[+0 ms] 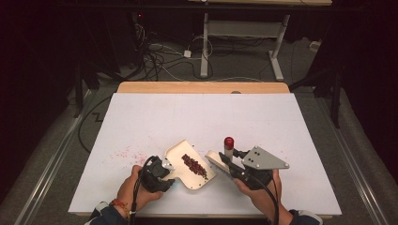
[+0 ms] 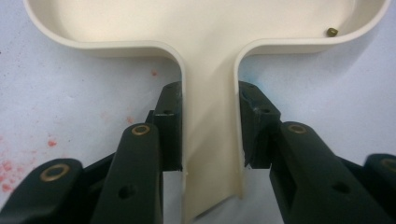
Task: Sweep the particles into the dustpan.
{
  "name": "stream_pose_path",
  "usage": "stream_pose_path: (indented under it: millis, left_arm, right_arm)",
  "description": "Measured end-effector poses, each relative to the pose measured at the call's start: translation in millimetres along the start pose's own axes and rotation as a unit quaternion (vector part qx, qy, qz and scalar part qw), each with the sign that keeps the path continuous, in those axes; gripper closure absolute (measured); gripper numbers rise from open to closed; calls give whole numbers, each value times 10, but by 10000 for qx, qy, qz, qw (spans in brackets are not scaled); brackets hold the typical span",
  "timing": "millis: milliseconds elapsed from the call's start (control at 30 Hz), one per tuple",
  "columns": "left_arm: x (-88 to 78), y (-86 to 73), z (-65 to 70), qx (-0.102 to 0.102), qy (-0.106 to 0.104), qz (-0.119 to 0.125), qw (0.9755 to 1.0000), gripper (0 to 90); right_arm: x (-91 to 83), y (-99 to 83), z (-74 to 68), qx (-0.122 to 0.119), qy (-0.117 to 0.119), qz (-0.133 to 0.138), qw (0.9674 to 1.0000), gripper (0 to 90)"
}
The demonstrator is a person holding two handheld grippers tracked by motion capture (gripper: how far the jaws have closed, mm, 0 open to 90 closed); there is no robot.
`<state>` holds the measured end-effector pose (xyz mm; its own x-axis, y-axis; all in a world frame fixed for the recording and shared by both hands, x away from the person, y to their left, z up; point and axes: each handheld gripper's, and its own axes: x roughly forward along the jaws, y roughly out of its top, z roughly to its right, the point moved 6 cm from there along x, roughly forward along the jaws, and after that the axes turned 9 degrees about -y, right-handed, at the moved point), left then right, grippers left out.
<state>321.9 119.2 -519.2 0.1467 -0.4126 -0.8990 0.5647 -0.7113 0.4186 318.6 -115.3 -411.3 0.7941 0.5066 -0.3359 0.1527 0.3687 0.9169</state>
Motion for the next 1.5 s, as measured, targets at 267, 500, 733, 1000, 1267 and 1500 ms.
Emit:
stream_pose_path:
  millis: [267, 500, 733, 1000, 1267, 1500]
  left_arm:
    - [-24, -6, -7, 8, -19, 24, 10000, 638]
    - [-24, -4, -8, 12, -22, 22, 10000, 638]
    - [-36, -25, -32, -27, -74, 41, 10000, 638]
    - [-84, -62, -92, -120, -268, 27, 9996, 638]
    - [-112, -95, -147, -226, -289, 37, 9993, 638]
    - [-126, -84, -199, -332, -228, 74, 9992, 638]
  right_arm:
    - [-68, 84, -100, 2, 215, 176, 9996, 701]
    - [-98, 157, 34, 63, 188, 331, 9993, 701]
    - [247, 214, 177, 40, 81, 412, 9991, 701]
    - [823, 306, 206, -113, -138, 488, 9986, 701]
    - [1052, 304, 136, -2, -30, 298, 9995, 702]
    - [816, 364, -149, 183, 460, 538, 9973, 702]
